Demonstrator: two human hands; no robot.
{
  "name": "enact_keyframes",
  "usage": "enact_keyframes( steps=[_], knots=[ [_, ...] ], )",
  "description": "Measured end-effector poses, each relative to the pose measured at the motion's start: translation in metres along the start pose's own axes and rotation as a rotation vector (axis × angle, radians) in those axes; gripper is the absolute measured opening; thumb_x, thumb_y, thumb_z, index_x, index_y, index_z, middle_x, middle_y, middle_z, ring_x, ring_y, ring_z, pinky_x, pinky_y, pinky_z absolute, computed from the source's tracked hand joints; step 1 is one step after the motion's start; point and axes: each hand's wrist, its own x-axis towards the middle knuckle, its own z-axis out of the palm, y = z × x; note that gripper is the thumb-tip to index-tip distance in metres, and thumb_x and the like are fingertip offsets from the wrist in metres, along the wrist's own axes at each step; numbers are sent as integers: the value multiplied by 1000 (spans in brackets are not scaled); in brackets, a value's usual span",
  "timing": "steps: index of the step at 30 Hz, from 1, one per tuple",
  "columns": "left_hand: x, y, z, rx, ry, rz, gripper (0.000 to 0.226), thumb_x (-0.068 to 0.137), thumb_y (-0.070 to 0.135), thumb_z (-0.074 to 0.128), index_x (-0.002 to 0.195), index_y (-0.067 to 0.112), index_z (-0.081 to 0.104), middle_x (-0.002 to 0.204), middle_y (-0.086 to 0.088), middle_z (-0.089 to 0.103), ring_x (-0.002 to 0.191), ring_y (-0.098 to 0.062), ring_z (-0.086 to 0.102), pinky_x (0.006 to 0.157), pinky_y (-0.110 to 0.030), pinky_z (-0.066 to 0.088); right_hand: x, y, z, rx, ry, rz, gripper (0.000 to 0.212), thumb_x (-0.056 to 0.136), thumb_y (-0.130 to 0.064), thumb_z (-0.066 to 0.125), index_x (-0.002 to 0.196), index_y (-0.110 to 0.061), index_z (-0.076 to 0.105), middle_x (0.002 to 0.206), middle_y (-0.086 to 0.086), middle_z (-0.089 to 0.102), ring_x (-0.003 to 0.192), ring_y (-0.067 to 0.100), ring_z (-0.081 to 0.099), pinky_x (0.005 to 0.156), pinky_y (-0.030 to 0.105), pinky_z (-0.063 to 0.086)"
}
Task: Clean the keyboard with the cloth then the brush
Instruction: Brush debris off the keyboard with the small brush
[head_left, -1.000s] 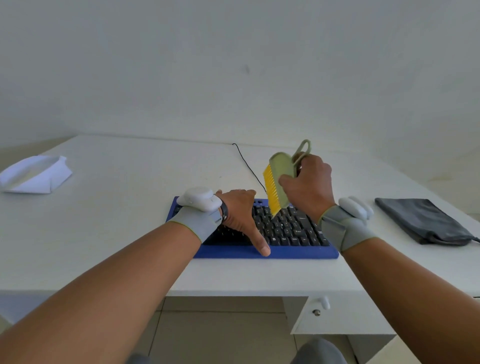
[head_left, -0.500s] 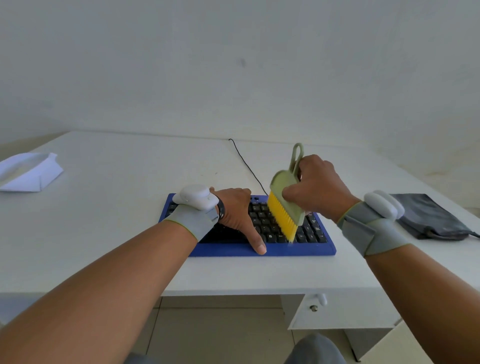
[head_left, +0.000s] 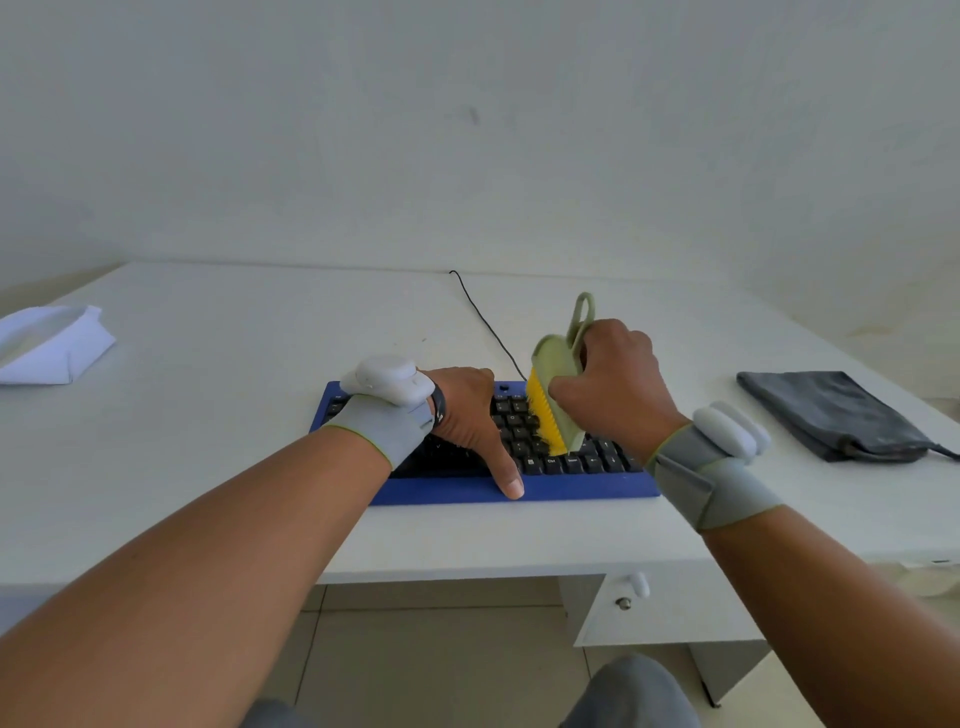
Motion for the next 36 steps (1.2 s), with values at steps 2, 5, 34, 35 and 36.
enact_keyframes(
  steps=[2,5,34,35,36],
  knots=[
    [0,0,0,-8,6,-7,111,29,75,86,120,24,49,115,8,61,102,-17,60,96,-40,50,-5,-4,-10,-13,-48,8,32,72,-10,62,61,-13,32,62,3,36,52,20,32,48,25,23],
    [-1,0,-1,-14,6,-23,115,33,72,87,128,22,46,120,7,58,108,-18,58,100,-41,48,-4,-8,-23,-15,-72,30,32,71,-11,64,62,-12,34,64,3,36,53,19,32,47,25,25],
    [-8,11,-8,-20,8,9,143,48,69,86,157,18,9,162,1,20,148,-22,25,119,-46,25,12,6,-33,-143,96,5,13,74,-16,62,79,-9,53,74,9,52,63,31,53,53,29,36],
    [-8,14,-7,-20,28,16,144,48,71,85,158,20,7,163,2,19,148,-22,23,119,-49,22,13,11,-27,-129,128,0,13,74,-16,62,79,-8,53,73,10,53,64,33,53,52,29,35],
    [-7,16,-5,-16,46,20,145,46,73,84,157,20,8,163,2,20,148,-22,24,119,-50,22,12,16,-22,-118,146,-6,13,75,-15,61,77,-7,52,72,10,53,64,34,53,52,30,34]
  ],
)
